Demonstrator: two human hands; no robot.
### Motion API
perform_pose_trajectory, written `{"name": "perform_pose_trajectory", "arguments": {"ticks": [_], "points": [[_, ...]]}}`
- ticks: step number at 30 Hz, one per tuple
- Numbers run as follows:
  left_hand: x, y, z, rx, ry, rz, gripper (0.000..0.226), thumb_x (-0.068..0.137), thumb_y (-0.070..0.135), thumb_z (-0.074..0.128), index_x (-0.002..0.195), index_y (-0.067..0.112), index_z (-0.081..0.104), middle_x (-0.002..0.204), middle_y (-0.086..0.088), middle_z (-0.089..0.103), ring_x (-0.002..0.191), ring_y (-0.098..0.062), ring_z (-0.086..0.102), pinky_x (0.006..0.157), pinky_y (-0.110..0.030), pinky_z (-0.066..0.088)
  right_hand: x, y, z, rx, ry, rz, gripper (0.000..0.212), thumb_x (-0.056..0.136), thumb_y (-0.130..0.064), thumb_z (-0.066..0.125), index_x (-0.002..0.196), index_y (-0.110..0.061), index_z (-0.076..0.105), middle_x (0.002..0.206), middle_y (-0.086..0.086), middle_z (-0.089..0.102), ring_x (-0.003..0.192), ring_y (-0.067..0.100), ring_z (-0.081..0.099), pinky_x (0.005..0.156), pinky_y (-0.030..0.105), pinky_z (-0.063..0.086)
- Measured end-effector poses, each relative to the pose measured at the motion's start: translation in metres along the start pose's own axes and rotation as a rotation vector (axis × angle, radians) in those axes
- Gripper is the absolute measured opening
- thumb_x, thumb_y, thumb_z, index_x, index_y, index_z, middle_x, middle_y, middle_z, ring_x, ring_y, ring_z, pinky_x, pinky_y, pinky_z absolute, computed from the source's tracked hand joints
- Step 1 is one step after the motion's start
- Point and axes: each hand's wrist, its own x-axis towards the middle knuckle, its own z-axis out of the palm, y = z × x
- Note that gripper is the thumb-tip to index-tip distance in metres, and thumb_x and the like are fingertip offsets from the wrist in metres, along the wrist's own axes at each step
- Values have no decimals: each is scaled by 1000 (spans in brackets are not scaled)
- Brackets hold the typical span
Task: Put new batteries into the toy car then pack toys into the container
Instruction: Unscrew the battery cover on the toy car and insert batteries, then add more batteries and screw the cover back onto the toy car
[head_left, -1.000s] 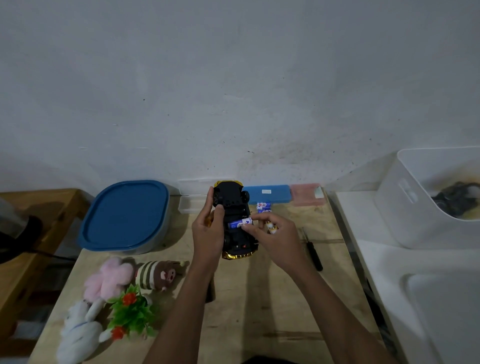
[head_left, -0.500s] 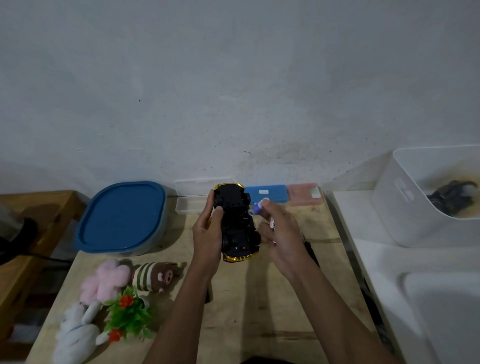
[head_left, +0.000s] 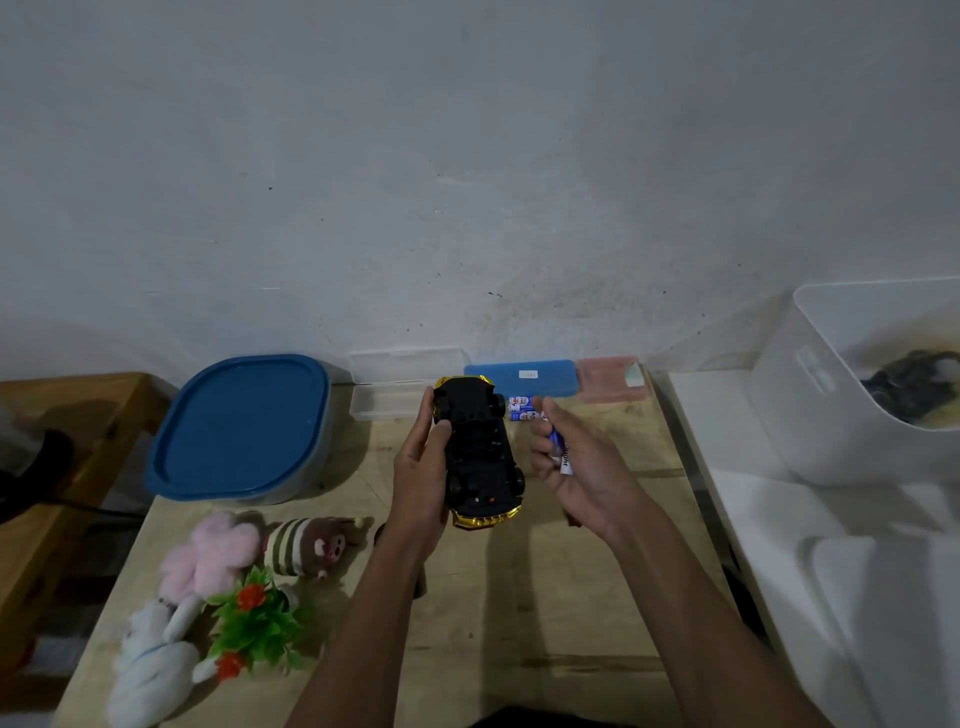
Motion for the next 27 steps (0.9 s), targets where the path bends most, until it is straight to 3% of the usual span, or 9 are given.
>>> {"name": "perform_pose_trajectory", "arguments": {"ticks": [3, 7, 12, 17, 23, 27], "points": [[1, -9, 1, 24, -45, -62, 46, 102, 12, 40, 140, 36, 54, 113, -12, 73, 89, -27, 72, 71, -39, 60, 2, -3, -10, 34, 4, 1, 21, 97, -19, 53, 112, -7, 62, 71, 0, 55, 56, 7, 51, 46, 18, 44], [4, -33, 6, 93, -9, -170, 33, 102, 16, 43, 130, 27, 56, 107, -11, 72, 85, -24, 72, 62, -31, 58, 5, -8, -30, -82, 99, 58, 13, 99, -25, 51, 101, -14, 59, 63, -5, 47, 45, 5, 37, 37, 16, 28], [12, -69, 8, 242, -22, -256, 35, 106, 24, 41, 141, 28, 44, 116, -4, 65, 105, -23, 65, 87, -41, 56, 4, -8, -50, -455, 296, 90, 34, 93, -49, 56, 84, -17, 58, 57, -6, 44, 44, 7, 30, 42, 20, 20], [22, -91, 11, 358, -63, -251, 37, 107, 23, 36, 143, 26, 45, 135, -11, 58, 121, -26, 58, 99, -45, 51, 6, -6, -64, -562, 302, 75, 33, 92, -46, 61, 89, -13, 61, 56, -4, 37, 46, 9, 28, 41, 22, 20], [27, -98, 12, 383, -77, -168, 36, 108, 21, 32, 141, 22, 47, 129, -5, 59, 113, -15, 60, 81, -27, 52, 16, -2, -82, -657, 361, 40, 25, 94, -31, 63, 100, -7, 66, 53, -4, 42, 44, 10, 35, 43, 23, 34], [28, -99, 20, 423, -53, -117, 32, 109, 20, 31, 135, 30, 46, 123, 0, 59, 107, -9, 57, 76, -20, 48, 24, -5, -91, -701, 393, 40, 21, 93, -26, 64, 108, -12, 66, 60, 0, 46, 46, 10, 38, 44, 25, 35]]}}
